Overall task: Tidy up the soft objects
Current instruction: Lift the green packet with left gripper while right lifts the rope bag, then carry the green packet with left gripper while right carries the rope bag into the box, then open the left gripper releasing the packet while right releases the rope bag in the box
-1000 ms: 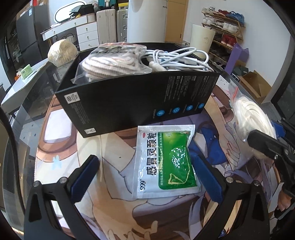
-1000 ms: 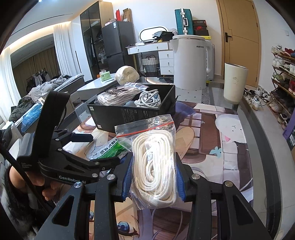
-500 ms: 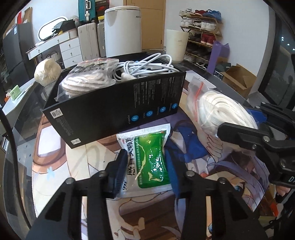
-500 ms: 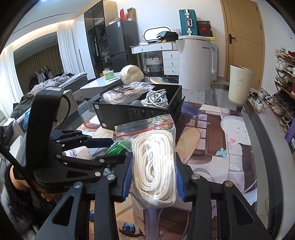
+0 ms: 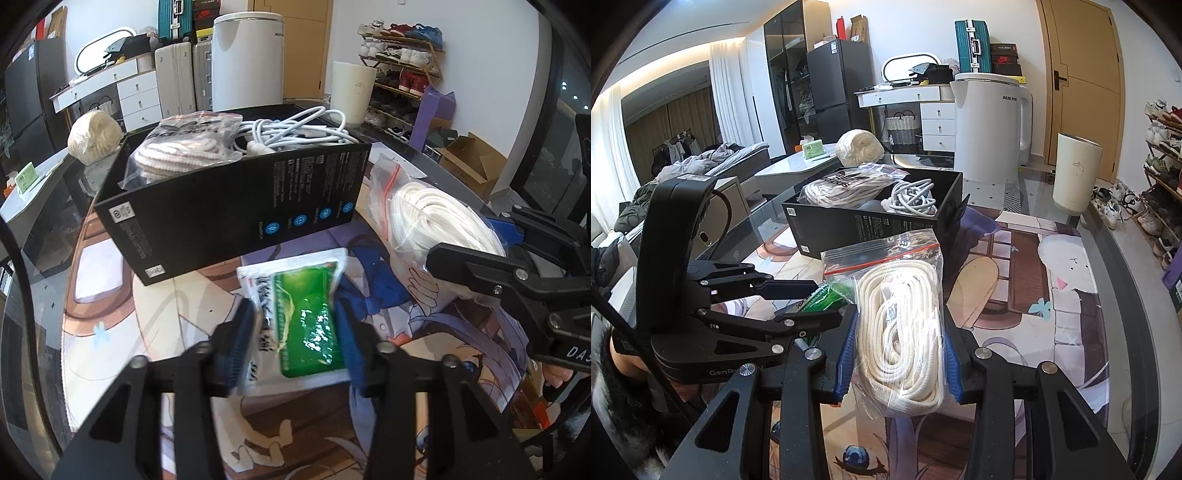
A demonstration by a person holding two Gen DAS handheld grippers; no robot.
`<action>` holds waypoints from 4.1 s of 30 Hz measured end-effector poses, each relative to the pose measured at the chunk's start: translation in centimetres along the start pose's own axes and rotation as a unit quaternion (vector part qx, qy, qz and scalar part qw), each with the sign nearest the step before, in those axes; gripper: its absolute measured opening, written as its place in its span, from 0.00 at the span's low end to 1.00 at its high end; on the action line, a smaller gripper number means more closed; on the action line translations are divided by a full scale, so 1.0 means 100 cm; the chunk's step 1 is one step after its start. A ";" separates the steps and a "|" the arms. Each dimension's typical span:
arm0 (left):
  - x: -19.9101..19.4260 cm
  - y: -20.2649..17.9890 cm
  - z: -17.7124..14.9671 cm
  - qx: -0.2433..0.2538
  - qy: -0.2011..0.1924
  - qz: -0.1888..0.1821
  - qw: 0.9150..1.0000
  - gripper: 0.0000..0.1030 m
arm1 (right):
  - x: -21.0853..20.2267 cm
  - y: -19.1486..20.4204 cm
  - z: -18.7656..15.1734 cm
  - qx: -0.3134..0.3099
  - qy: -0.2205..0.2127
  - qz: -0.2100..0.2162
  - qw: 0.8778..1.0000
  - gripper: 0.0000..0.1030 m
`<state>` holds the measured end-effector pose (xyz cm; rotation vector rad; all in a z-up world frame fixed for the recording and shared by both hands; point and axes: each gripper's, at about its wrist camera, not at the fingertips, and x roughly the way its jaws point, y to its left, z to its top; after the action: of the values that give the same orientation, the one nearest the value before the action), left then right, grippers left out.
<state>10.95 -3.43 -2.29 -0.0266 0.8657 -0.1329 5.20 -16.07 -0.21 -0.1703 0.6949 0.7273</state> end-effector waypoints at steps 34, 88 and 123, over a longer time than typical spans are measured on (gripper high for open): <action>-0.013 -0.010 -0.011 0.017 -0.018 -0.011 1.000 0.27 | 0.002 0.006 -0.001 -0.015 0.000 0.008 1.000 0.39; -0.050 0.073 0.078 -0.053 -0.170 0.037 0.983 0.27 | 0.044 0.003 0.099 0.013 -0.064 -0.009 0.998 0.39; -0.005 0.074 0.078 -0.035 -0.129 0.051 0.990 0.55 | 0.090 -0.001 0.102 -0.027 -0.013 -0.026 0.999 0.71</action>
<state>17.34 3.75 2.59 -0.0638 0.6108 -0.0013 15.44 -7.39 1.88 -0.2263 0.6441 0.6977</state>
